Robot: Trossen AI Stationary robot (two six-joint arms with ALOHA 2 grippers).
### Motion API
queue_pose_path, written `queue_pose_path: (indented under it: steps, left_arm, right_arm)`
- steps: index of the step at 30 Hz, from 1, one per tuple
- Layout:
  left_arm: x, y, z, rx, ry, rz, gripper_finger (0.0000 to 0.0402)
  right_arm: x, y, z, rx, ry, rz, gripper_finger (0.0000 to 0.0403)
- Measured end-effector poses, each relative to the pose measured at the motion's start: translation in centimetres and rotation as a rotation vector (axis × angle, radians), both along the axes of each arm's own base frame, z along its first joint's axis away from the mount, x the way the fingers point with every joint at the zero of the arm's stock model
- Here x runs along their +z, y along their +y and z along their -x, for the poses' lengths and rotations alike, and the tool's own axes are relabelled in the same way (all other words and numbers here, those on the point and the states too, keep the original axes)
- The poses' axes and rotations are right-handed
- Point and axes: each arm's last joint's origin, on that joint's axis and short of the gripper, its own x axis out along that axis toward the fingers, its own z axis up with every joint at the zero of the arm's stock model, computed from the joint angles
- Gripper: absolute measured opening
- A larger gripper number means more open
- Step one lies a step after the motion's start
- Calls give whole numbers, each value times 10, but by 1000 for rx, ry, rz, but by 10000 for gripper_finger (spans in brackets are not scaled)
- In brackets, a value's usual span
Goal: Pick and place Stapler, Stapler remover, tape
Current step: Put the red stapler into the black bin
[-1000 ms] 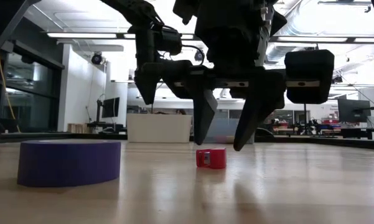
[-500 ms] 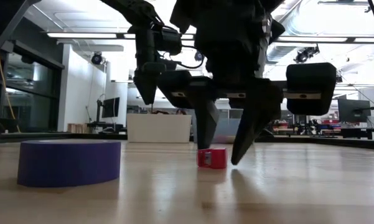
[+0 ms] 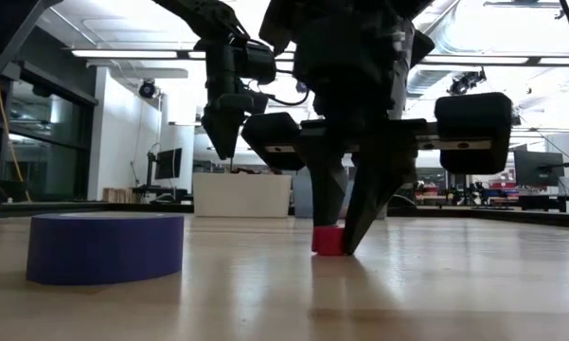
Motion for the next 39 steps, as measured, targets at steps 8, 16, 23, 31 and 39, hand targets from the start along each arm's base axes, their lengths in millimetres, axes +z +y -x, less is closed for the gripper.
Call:
queue_pose_path:
  steps: [8,16,23,31,39]
  left_arm:
    - [0,0,0,15,0,8,250]
    - [0,-1,1,14,6,14,250]
    - [0,0,1,1,7,6,250]
    - [1,2,-3,-13,-16,-42,250]
    - [1,-2,-7,-28,-31,-47,250]
  right_arm:
    - [24,-27,7,-176,51,45,52]
    - [64,-77,19,-348,49,73,53]
    - [96,-127,36,-491,29,66,53]
    - [127,-197,65,-706,-29,57,56]
    - [132,-269,95,-938,-53,73,60]
